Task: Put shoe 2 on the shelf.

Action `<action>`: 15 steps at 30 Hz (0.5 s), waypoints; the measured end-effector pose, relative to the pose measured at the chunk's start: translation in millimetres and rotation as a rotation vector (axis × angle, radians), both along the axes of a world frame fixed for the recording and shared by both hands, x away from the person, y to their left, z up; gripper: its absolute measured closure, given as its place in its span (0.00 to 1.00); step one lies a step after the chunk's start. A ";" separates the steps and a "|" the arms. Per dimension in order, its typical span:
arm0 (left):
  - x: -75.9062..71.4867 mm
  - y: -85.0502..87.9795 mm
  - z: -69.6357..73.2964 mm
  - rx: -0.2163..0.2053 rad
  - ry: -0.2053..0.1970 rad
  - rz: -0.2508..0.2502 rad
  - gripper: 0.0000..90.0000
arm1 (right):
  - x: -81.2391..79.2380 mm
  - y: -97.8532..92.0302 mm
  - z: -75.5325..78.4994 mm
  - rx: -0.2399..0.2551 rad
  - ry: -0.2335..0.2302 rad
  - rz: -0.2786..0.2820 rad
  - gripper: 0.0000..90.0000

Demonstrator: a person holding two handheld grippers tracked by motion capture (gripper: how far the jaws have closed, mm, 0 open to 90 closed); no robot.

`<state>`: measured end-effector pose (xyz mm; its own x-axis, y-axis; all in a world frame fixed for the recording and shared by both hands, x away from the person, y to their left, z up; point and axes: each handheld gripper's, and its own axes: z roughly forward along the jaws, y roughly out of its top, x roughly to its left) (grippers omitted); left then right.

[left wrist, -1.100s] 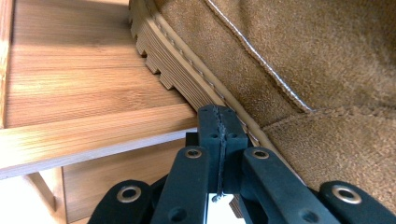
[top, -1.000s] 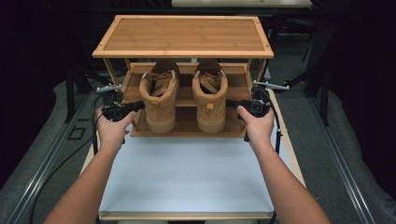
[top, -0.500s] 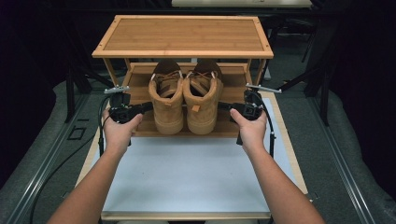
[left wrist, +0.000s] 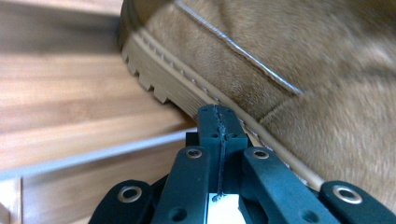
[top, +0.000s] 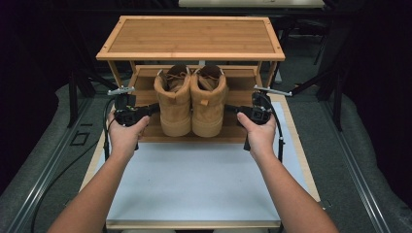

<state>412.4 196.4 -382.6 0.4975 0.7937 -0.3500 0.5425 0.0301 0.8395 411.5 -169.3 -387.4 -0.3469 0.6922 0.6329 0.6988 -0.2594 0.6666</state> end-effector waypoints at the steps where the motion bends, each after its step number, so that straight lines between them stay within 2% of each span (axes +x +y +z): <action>1: 2.1 0.3 1.2 -0.001 0.010 -0.004 1.00 | 1.0 0.4 2.1 0.000 -0.005 0.005 1.00; 2: 4.1 0.0 1.6 0.006 0.014 -0.001 1.00 | 2.7 0.9 3.3 -0.002 -0.003 0.006 1.00; 3: 6.1 -0.8 1.2 0.014 0.015 0.005 1.00 | 4.2 2.0 4.6 -0.034 0.009 -0.004 1.00; 4: 8.2 -1.5 0.5 0.011 0.017 0.012 1.00 | 6.6 3.3 4.3 -0.043 0.005 -0.015 1.00; 6: 12.3 -2.2 -0.5 0.004 0.010 0.026 1.00 | 11.5 4.8 3.7 -0.044 0.002 -0.032 1.00; 9: 20.1 -3.8 -1.3 -0.015 0.018 0.030 1.00 | 20.6 4.0 3.0 -0.017 0.004 -0.051 1.00; 13: 29.3 -7.1 -2.6 -0.004 0.011 0.049 1.00 | 32.7 3.2 0.2 0.005 0.020 -0.091 1.00; 15: 30.6 -4.4 -3.7 -0.017 0.017 0.031 1.00 | 33.8 3.3 -2.0 0.020 0.010 -0.090 1.00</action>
<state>443.0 192.0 -386.3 0.4666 0.8027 -0.3714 0.5550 0.0612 0.8296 445.3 -166.0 -389.3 -0.2774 0.7075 0.6500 0.6787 -0.3345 0.6538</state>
